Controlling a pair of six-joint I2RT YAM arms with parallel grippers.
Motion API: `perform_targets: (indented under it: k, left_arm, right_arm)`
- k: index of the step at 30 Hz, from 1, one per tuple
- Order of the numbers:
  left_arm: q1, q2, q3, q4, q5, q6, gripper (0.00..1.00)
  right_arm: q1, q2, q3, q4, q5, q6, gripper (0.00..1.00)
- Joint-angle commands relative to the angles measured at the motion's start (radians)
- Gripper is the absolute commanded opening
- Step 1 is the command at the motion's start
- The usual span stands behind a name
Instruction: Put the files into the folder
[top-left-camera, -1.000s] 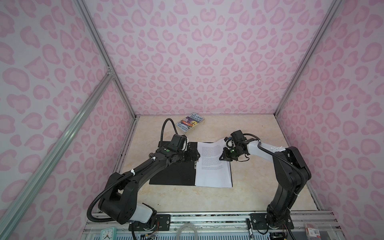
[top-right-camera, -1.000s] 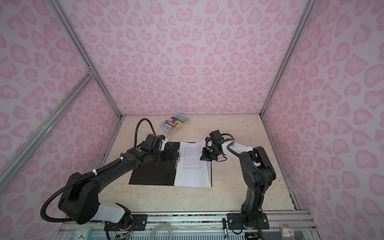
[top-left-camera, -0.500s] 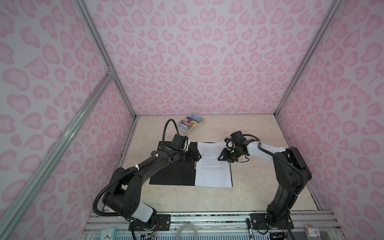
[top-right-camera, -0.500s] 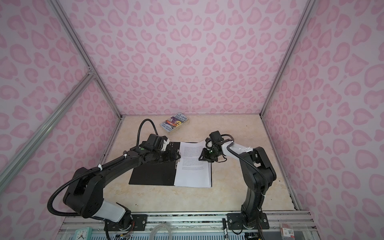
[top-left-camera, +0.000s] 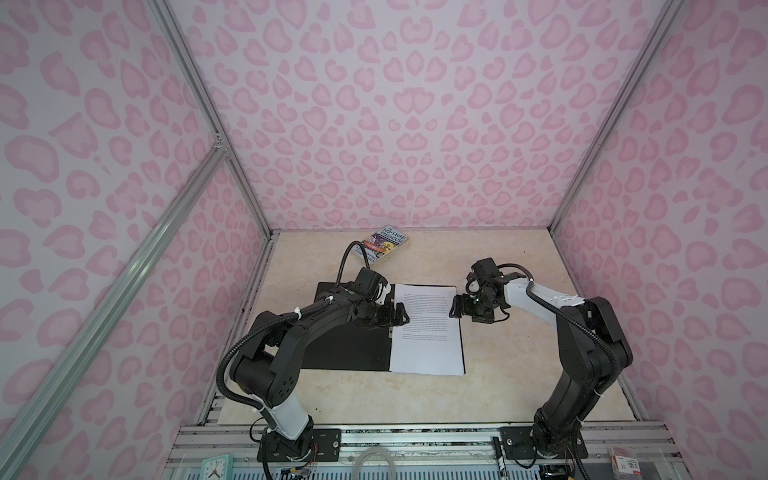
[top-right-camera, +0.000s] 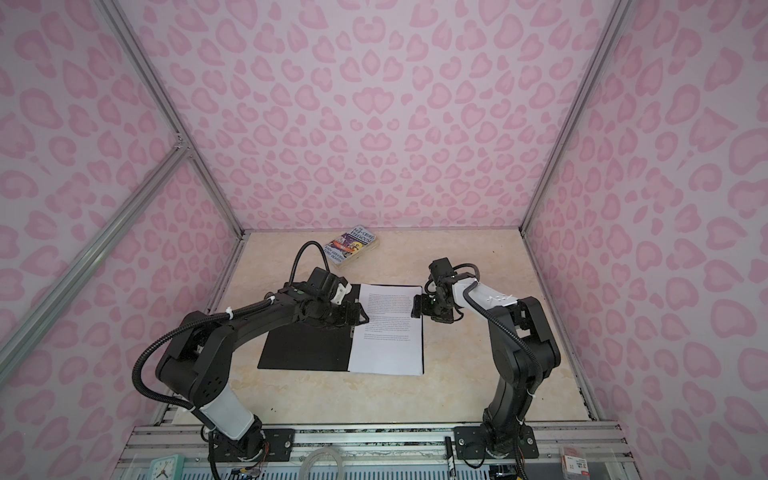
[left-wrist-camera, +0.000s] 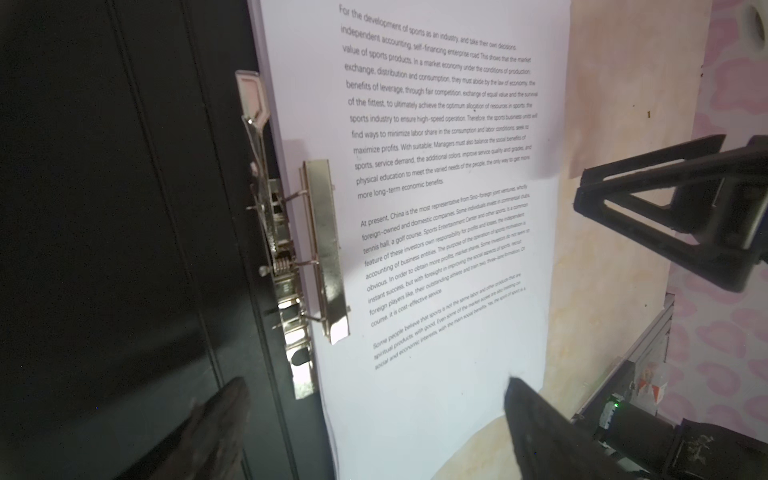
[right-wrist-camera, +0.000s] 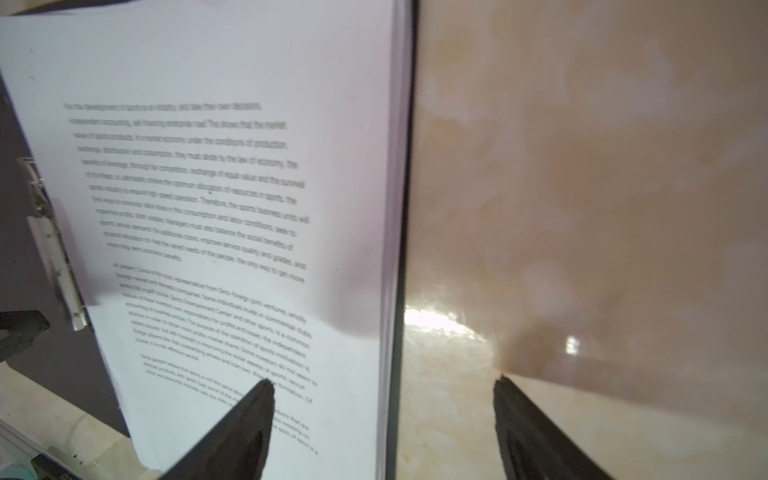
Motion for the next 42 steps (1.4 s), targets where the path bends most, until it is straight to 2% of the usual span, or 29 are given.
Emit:
perform_targets:
  k: [1, 8, 16, 22, 29, 31, 34, 38, 42]
  left_arm:
    - [-0.007, 0.033, 0.023, -0.022, 0.021, 0.030, 0.97]
    - [-0.032, 0.097, 0.050, -0.030, 0.045, 0.041, 0.97]
    - [-0.068, 0.157, 0.094, -0.011, 0.073, 0.015, 0.97]
    - [-0.116, 0.205, 0.156, 0.014, 0.102, -0.039, 0.97]
    - [-0.177, 0.249, 0.297, -0.042, 0.126, -0.026, 0.97]
    - [-0.177, 0.228, 0.328, -0.067, 0.126, -0.022, 0.97]
    - [-0.153, 0.165, 0.314, -0.080, 0.112, -0.037, 0.97]
    - [-0.074, 0.102, 0.224, 0.002, 0.171, -0.101, 0.97]
    - [-0.018, 0.174, 0.290, 0.015, 0.235, -0.082, 0.97]
  right_arm:
    - [0.000, -0.003, -0.013, 0.009, -0.009, 0.002, 0.84]
    - [-0.013, 0.020, -0.023, 0.020, -0.034, 0.023, 0.83]
    - [-0.084, 0.044, -0.040, 0.041, -0.076, 0.031, 0.82]
    - [-0.197, 0.045, -0.027, 0.019, -0.071, 0.002, 0.81]
    - [-0.325, 0.042, 0.002, -0.018, -0.103, -0.005, 0.83]
    - [-0.338, 0.028, 0.011, -0.030, -0.109, -0.013, 0.97]
    - [-0.345, -0.003, 0.016, -0.038, -0.117, -0.016, 0.98]
    - [-0.341, -0.037, 0.018, -0.044, -0.154, -0.003, 0.98]
    - [-0.307, -0.056, 0.030, -0.045, -0.192, -0.023, 0.98]
